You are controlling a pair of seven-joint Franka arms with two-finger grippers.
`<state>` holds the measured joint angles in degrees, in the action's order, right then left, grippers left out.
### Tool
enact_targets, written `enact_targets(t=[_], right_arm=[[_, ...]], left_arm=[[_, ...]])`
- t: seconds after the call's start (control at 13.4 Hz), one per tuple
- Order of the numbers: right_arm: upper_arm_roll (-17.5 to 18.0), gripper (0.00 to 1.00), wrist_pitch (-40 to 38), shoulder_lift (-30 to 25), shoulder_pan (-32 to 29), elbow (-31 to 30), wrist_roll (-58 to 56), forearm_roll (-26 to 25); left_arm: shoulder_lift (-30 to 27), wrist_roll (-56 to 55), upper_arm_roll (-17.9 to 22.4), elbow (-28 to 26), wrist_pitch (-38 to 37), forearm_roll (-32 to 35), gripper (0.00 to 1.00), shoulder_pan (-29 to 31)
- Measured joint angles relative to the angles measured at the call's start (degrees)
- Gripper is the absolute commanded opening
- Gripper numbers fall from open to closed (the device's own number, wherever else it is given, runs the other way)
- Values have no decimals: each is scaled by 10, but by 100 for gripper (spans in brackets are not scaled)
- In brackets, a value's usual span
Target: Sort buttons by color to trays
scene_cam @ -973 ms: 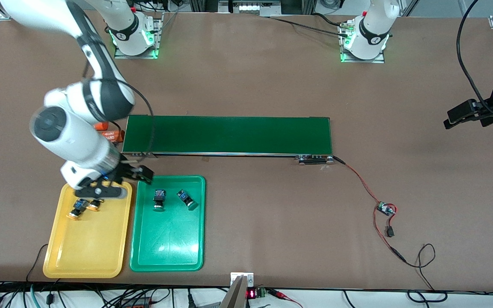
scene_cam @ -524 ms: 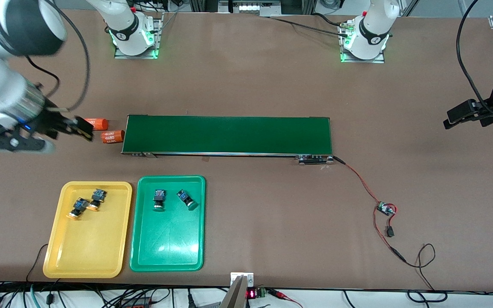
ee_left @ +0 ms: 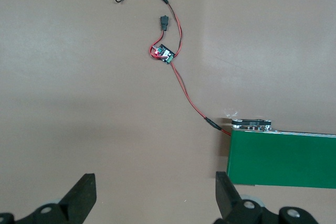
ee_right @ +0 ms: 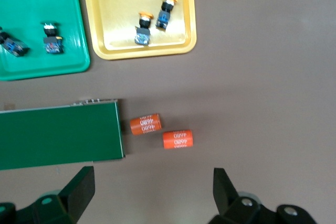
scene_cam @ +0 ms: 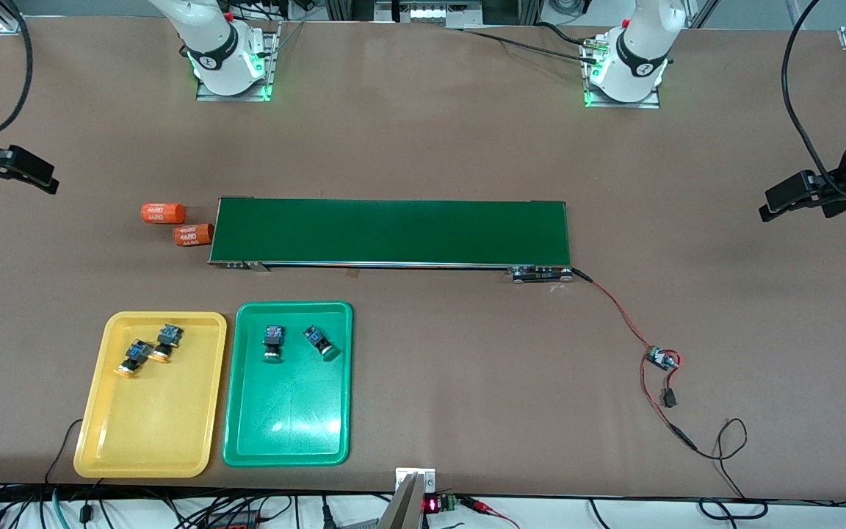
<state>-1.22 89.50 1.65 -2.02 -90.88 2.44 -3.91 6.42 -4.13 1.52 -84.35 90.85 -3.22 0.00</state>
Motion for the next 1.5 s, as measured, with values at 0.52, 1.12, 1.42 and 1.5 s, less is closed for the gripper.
enact_targets(t=[0.52, 1.12, 1.42, 1.5], right_arm=[[-35, 100, -5, 3, 37, -7, -7, 0], [-35, 100, -7, 2, 55, -7, -3, 0], [-35, 100, -3, 4, 56, -7, -3, 30], [-35, 100, -2, 4, 56, -7, -3, 36]], left_arm=[[0, 0, 0, 0, 0, 0, 100, -1], [0, 0, 0, 0, 0, 0, 100, -1], [0, 0, 0, 0, 0, 0, 100, -1], [0, 0, 0, 0, 0, 0, 100, -1]])
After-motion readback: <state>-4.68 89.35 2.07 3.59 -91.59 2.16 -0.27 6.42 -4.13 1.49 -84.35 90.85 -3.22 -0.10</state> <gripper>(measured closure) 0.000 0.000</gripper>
